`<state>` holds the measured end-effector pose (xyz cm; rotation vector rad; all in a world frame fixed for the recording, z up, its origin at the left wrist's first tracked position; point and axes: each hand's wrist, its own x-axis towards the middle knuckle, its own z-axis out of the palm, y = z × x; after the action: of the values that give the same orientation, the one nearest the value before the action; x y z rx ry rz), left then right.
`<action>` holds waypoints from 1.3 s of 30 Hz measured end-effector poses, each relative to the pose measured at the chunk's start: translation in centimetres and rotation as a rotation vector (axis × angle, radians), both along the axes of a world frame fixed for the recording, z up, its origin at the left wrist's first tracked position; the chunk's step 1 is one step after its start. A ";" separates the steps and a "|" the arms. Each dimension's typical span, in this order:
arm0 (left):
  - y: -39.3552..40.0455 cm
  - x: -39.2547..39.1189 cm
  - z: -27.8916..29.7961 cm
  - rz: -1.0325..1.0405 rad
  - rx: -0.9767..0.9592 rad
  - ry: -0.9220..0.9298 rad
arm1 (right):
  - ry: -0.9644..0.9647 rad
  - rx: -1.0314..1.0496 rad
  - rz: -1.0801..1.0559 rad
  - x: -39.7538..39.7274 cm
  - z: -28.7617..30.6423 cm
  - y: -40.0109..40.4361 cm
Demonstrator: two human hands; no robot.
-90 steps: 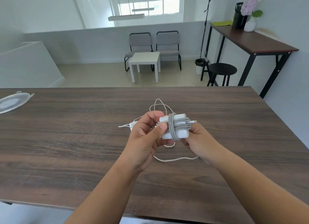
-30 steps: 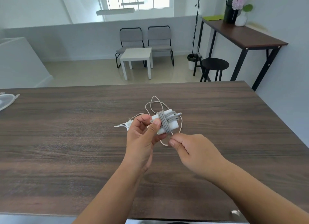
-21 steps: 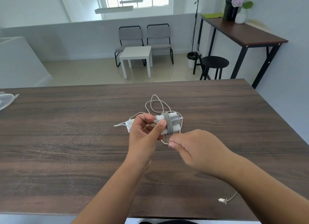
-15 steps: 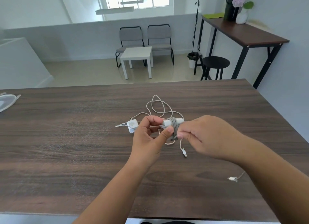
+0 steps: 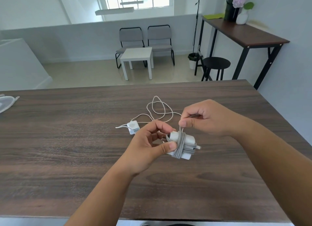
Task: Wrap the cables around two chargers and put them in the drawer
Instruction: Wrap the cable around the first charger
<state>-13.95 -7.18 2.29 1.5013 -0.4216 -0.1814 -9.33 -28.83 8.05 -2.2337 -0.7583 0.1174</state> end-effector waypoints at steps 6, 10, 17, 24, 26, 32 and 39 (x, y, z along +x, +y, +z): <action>-0.1 0.3 -0.3 -0.065 -0.115 0.066 | 0.064 0.198 -0.004 -0.3 -0.9 -0.1; -0.7 0.5 -0.8 0.050 -0.152 0.123 | -0.059 0.286 -0.060 -1.3 0.1 -1.4; -1.4 0.5 -1.3 0.142 -0.241 0.181 | -0.142 0.210 -0.086 -2.0 1.1 -2.6; -2.2 0.3 -0.6 0.033 -0.333 0.226 | 0.033 0.274 -0.094 -0.5 -1.7 -1.6; -2.5 0.2 -0.4 0.030 -0.419 0.279 | 0.101 0.341 -0.074 -0.9 -2.7 -0.8; -4.1 0.0 -0.6 0.173 -0.716 0.421 | 0.105 0.244 -0.210 -3.3 -4.7 0.7; -4.3 0.6 -0.6 0.419 -0.646 0.297 | -0.380 -0.315 -0.135 -5.4 -4.3 -0.4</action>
<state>-13.40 -11.43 1.67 0.8762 0.0832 0.0643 -14.78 -29.20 3.76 -2.6417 -0.8288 -0.2800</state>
